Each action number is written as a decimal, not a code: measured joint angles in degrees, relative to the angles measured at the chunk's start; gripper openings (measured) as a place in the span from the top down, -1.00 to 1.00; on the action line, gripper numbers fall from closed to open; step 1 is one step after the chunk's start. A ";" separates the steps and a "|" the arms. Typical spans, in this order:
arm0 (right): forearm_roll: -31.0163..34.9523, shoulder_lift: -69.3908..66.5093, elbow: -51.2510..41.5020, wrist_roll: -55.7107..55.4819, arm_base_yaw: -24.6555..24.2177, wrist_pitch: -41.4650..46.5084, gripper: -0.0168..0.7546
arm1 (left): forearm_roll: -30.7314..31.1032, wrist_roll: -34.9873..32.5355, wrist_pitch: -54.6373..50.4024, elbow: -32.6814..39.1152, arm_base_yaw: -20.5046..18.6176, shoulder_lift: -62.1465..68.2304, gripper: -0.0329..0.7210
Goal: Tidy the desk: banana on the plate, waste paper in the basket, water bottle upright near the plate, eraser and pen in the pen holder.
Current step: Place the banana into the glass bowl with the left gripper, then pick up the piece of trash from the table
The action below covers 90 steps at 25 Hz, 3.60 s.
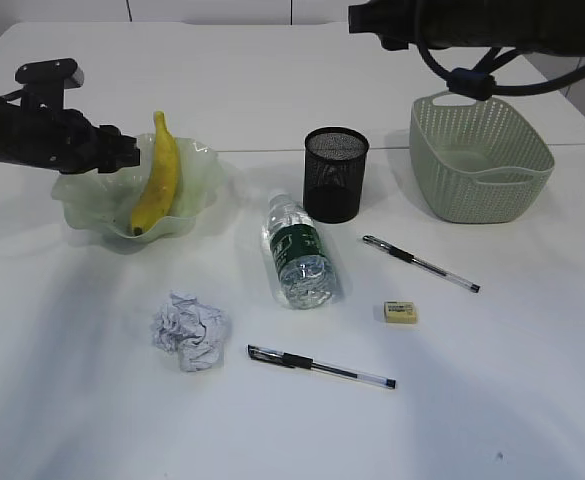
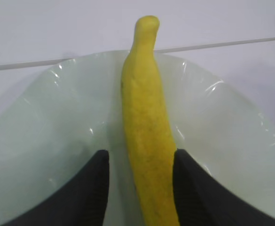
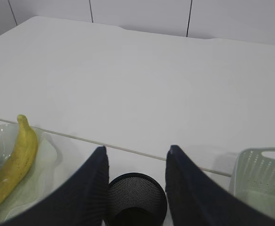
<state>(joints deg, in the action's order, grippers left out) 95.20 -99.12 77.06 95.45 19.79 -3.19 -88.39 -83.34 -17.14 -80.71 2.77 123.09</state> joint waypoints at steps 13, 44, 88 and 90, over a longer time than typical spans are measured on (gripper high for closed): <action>1.43 0.00 -0.47 0.00 0.00 9.40 0.17 | 3.10 0.04 -0.03 0.00 0.00 -5.28 0.07; -34.47 0.00 -5.18 -23.15 0.00 41.59 0.17 | 10.72 3.24 -3.75 0.00 0.00 -18.97 0.07; -74.65 -17.16 13.76 -58.52 15.28 50.70 0.17 | 33.26 17.85 -14.88 0.00 0.00 -30.33 0.07; -76.46 -18.24 14.77 -61.25 15.64 51.21 0.17 | 33.26 17.85 -15.01 0.00 0.00 -30.33 0.07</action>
<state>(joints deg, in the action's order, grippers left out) 18.74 -117.35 91.83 34.20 35.43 48.02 -55.13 -65.49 -32.15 -80.71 2.77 92.76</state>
